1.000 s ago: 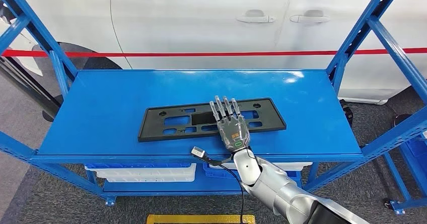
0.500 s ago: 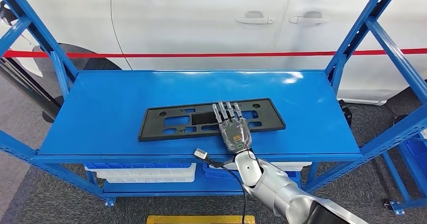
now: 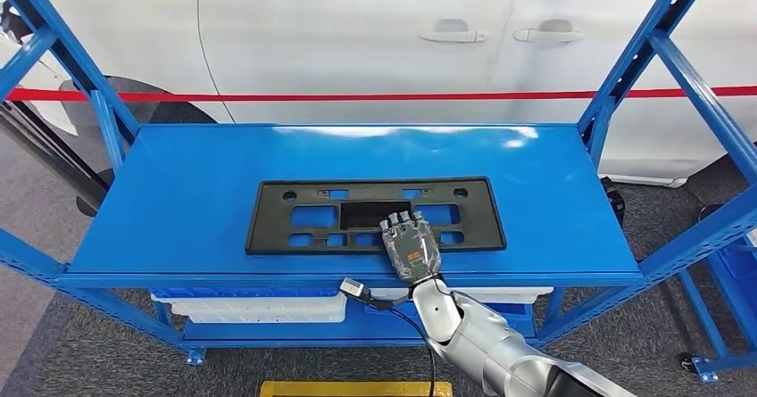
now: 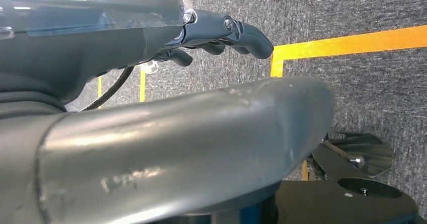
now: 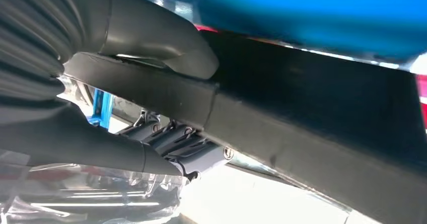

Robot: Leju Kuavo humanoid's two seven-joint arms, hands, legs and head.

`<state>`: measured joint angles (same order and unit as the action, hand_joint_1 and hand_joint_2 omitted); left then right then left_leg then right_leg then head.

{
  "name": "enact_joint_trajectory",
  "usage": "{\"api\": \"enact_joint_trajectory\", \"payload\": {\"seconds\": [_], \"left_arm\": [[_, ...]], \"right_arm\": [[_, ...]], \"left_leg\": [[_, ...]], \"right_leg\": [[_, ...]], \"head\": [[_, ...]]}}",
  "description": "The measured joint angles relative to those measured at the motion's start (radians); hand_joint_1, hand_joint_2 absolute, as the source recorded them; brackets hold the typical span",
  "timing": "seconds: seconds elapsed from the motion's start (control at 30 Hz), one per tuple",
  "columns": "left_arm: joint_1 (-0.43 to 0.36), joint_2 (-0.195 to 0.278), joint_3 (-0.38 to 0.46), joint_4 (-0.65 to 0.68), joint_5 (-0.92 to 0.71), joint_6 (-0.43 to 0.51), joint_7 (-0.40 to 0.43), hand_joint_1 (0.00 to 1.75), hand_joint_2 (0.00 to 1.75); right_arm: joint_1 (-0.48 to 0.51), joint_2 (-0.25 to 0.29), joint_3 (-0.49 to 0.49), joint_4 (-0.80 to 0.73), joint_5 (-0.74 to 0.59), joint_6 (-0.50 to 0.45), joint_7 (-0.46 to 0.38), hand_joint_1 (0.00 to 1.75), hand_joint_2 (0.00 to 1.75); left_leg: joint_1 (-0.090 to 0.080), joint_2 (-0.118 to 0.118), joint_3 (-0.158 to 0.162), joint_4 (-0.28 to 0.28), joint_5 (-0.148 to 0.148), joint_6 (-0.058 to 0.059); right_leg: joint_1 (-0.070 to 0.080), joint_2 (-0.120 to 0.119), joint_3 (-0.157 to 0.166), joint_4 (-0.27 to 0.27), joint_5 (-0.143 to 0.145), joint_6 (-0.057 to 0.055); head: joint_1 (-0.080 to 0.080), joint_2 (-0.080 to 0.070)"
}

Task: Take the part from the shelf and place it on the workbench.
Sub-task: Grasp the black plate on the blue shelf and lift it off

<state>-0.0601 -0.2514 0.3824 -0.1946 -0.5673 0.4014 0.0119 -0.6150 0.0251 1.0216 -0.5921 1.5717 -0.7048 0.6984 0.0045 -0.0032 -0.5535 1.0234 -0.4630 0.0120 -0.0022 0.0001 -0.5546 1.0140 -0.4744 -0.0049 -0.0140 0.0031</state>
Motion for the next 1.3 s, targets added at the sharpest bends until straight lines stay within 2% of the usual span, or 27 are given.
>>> {"api": "enact_joint_trajectory", "payload": {"seconds": [0.27,0.4,0.47,0.57,0.7,0.83,1.0,1.07,1.13,1.2,1.27,1.3], "left_arm": [[0.0,0.0,0.017,0.0,0.002,0.002,-0.003,0.0,0.0],[0.0,0.001,0.031,0.0,0.011,-0.002,-0.015,0.0,0.0],[0.001,0.001,0.042,0.0,0.014,-0.003,-0.02,0.0,0.0],[0.001,0.001,0.062,0.0,0.016,-0.004,-0.026,0.0,0.0],[0.002,0.002,0.088,0.0,0.022,-0.004,-0.028,0.0,0.0],[0.003,0.003,0.116,0.0,0.029,-0.004,-0.033,0.0,0.0],[0.003,0.004,0.143,0.0,0.033,-0.003,-0.04,0.0,0.0],[0.003,0.004,0.152,0.0,0.042,0.001,-0.057,0.0,0.0],[0.003,0.005,0.169,-0.001,0.064,0.008,-0.116,0.0,0.0],[0.004,0.004,0.192,-0.002,0.095,0.013,-0.254,0.0,0.87],[0.007,0.003,0.218,-0.004,0.134,-0.002,-0.459,0.0,1.75],[0.009,0.002,0.231,-0.004,0.152,-0.017,-0.553,0.0,1.75]], "right_arm": [[0.019,-0.017,0.0,-0.058,0.0,0.0,0.0,1.75,1.75],[0.061,-0.036,-0.023,-0.173,0.0,0.0,-0.025,1.75,1.75],[0.102,-0.041,-0.078,-0.27,-0.001,0.0,-0.11,1.75,1.75],[0.15,-0.035,-0.221,-0.408,-0.016,0.0,-0.315,1.75,1.75],[0.164,-0.018,-0.391,-0.536,-0.149,0.003,-0.515,1.75,1.75],[0.141,-0.018,-0.505,-0.672,-0.277,0.041,-0.602,1.75,1.75],[0.113,-0.027,-0.572,-0.805,-0.377,0.087,-0.658,1.75,1.75],[0.112,-0.029,-0.581,-0.836,-0.525,0.143,-0.718,1.75,1.75],[0.113,-0.033,-0.586,-0.869,-0.834,0.284,-0.816,1.75,1.75],[0.131,-0.054,-0.593,-0.915,-1.28,0.463,-0.917,1.75,1.75],[0.181,-0.099,-0.607,-0.985,-1.728,0.584,-1.008,1.75,1.75],[0.215,-0.126,-0.618,-1.027,-1.898,0.616,-1.045,1.75,1.75]], "left_leg": [[0.0,0.0,-0.001,0.0,0.0,0.0],[0.0,0.0,-0.004,0.0,0.0,0.0],[0.0,0.0,-0.006,0.0,0.0,0.0],[0.0,-0.001,-0.009,0.0,0.0,0.0],[0.0,-0.003,-0.01,0.0,0.0,0.0],[0.0,-0.002,-0.01,0.0,0.0,0.0],[-0.001,-0.002,-0.01,0.0,0.0,0.0],[-0.001,-0.002,-0.01,0.0,0.0,0.0],[-0.001,-0.002,-0.01,0.0,0.0,0.0],[0.0,-0.003,-0.01,0.0,0.001,0.0],[0.0,-0.009,-0.011,0.001,0.001,0.001],[-0.001,-0.011,-0.011,0.0,0.001,0.001]], "right_leg": [[0.0,0.0,-0.001,0.0,0.0,0.0],[0.0,0.0,-0.003,0.0,0.0,0.0],[0.0,0.0,-0.005,0.0,0.0,0.0],[0.0,-0.001,-0.008,0.0,0.0,0.0],[0.0,-0.003,-0.008,0.0,0.0,0.0],[-0.001,-0.002,-0.009,0.001,0.0,0.0],[-0.001,-0.002,-0.009,0.0,0.0,0.0],[-0.001,-0.001,-0.009,0.0,0.0,0.0],[-0.001,-0.001,-0.01,0.0,0.0,0.0],[-0.001,-0.003,-0.011,0.0,0.0,0.0],[-0.001,-0.009,-0.009,-0.001,-0.002,0.001],[-0.001,-0.012,-0.008,-0.001,-0.003,0.001]], "head": [[0.0,0.0],[0.0,0.0],[0.0,0.0],[0.0,0.0],[0.0,0.0],[0.0,0.0],[0.0,0.0],[0.0,0.0],[0.0,0.0],[0.0,0.0],[0.0,0.0],[0.0,0.0]]}}
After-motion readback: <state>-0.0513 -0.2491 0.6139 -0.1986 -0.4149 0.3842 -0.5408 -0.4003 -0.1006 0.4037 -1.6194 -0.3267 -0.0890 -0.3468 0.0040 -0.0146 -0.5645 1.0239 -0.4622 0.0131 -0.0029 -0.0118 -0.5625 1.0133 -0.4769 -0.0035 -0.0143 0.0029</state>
